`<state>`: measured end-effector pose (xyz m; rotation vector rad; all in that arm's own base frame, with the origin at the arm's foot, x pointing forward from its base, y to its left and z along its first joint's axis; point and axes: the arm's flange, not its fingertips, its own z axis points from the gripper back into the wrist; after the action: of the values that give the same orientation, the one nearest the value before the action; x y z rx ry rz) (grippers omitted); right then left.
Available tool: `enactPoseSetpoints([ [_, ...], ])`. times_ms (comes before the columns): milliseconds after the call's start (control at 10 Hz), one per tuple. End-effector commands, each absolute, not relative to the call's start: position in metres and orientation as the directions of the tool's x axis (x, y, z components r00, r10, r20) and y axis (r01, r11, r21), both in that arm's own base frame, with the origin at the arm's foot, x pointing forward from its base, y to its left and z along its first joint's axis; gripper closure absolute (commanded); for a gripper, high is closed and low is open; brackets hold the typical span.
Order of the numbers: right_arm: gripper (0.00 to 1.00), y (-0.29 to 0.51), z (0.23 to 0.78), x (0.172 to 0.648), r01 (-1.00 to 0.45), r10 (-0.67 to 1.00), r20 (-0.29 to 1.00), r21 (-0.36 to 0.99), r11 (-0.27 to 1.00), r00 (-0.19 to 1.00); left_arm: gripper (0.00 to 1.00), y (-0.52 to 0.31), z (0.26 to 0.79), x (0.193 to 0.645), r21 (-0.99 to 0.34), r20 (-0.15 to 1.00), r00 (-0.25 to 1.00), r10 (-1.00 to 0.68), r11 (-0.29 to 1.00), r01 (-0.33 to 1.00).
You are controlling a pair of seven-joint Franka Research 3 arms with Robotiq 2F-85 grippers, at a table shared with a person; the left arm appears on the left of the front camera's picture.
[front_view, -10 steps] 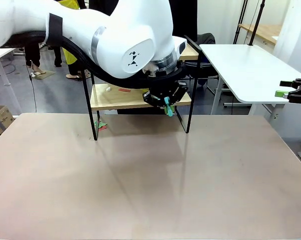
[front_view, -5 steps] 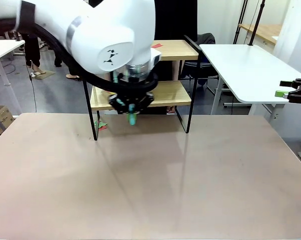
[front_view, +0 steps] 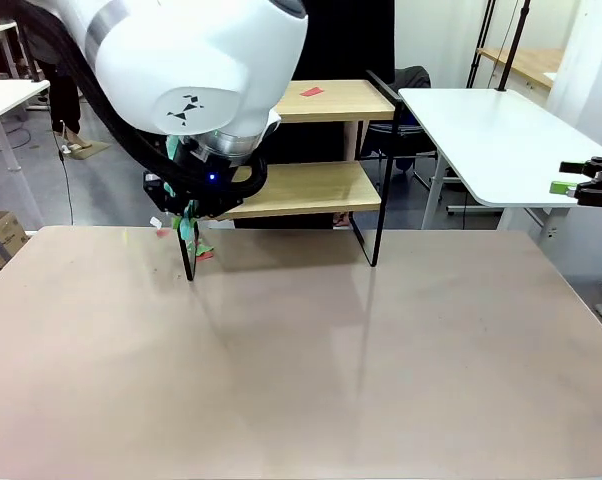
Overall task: Clean the shelf.
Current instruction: Clean the specific section of the Shelf indicated by the human with the Duster.
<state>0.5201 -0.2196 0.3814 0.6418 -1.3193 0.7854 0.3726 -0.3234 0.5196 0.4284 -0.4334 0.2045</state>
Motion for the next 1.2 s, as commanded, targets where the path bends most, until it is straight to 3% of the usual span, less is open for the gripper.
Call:
enactPoseSetpoints([
  [0,0.00,-0.217,0.387,0.521,-0.798,0.140,0.986,-0.016,0.603,0.086,0.87,-0.331,0.526,0.348,0.326,0.505,0.862,0.049,0.914,-0.243],
  [100,0.00,-0.217,0.387,0.521,-0.798,0.140,0.986,-0.016,0.603,0.086,0.87,-0.339,0.519,0.348,0.224,0.471,0.881,0.036,0.962,-0.159],
  [200,0.00,-0.217,0.387,0.521,-0.798,0.140,0.986,-0.016,0.603,0.086,0.87,-0.334,0.529,0.358,0.352,0.474,0.878,0.067,0.899,-0.259],
  [400,0.00,-0.217,0.387,0.521,-0.798,0.140,0.986,-0.016,0.603,0.086,0.87,-0.348,0.531,0.347,0.306,0.486,0.873,0.044,0.927,-0.218],
  [700,0.00,-0.217,0.387,0.521,-0.798,0.140,0.986,-0.016,0.603,0.086,0.87,-0.300,0.528,0.346,0.126,0.462,0.878,-0.122,0.989,0.071],
  [900,0.00,-0.217,0.387,0.521,-0.798,0.140,0.986,-0.016,0.603,0.086,0.87,-0.266,0.524,0.340,0.067,0.448,0.868,-0.215,0.976,0.207],
  [1100,0.00,-0.217,0.387,0.521,-0.798,0.140,0.986,-0.016,0.603,0.086,0.87,-0.223,0.525,0.331,-0.096,0.440,0.828,-0.346,0.899,0.427],
])
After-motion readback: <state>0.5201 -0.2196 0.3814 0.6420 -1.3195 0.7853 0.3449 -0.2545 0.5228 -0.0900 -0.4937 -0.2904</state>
